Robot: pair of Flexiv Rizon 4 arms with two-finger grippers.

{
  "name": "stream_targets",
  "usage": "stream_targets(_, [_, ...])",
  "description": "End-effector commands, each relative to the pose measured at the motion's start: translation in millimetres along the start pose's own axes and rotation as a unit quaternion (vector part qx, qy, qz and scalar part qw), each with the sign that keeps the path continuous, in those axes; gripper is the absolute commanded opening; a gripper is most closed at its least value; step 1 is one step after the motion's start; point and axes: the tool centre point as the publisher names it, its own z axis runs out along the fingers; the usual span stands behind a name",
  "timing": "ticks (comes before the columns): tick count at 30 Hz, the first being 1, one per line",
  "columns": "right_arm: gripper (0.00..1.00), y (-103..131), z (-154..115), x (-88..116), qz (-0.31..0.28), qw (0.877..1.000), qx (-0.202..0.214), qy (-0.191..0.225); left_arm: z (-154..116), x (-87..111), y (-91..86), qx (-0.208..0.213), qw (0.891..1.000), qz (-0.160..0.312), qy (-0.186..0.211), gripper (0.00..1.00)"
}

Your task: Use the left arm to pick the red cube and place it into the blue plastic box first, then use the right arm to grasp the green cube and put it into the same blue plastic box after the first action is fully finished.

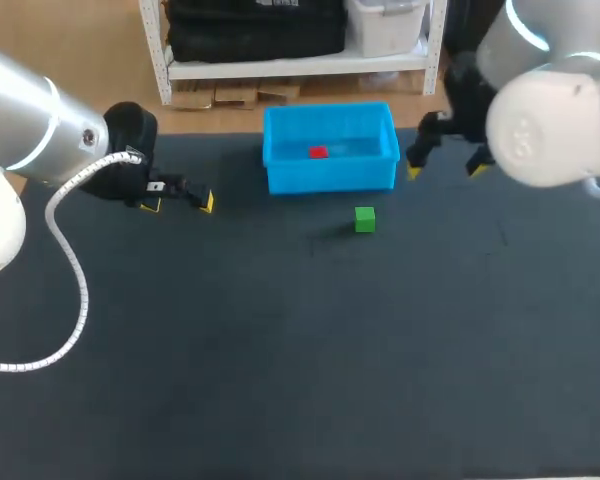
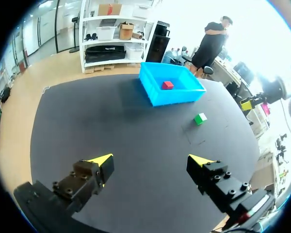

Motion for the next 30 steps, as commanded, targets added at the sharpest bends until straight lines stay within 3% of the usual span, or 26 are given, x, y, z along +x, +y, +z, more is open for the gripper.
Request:
stream_targets(1, [1.00,-2.6,8.5,-5.4,-0.001,1.000,-0.009,0.011,-0.1,0.2,0.8,0.003,1.000,0.000,-0.001,1.00])
stream_targets(21, [1.00,-2.6,8.5,-5.4,-0.001,1.000,-0.009,0.011,-0.1,0.2,0.8,0.003,1.000,0.000,-0.001,1.00])
stream_targets(24, [1.00,10.0,16.0,-7.8,0.027,0.999,-0.018,0.006,-0.1,0.2,0.8,0.003,1.000,0.000,-0.001,1.00])
stream_targets(30, [1.00,25.8,30.1,-10.5,0.060,0.997,0.025,0.038,-0.1,0.2,0.8,0.003,1.000,0.000,-0.001,1.00])
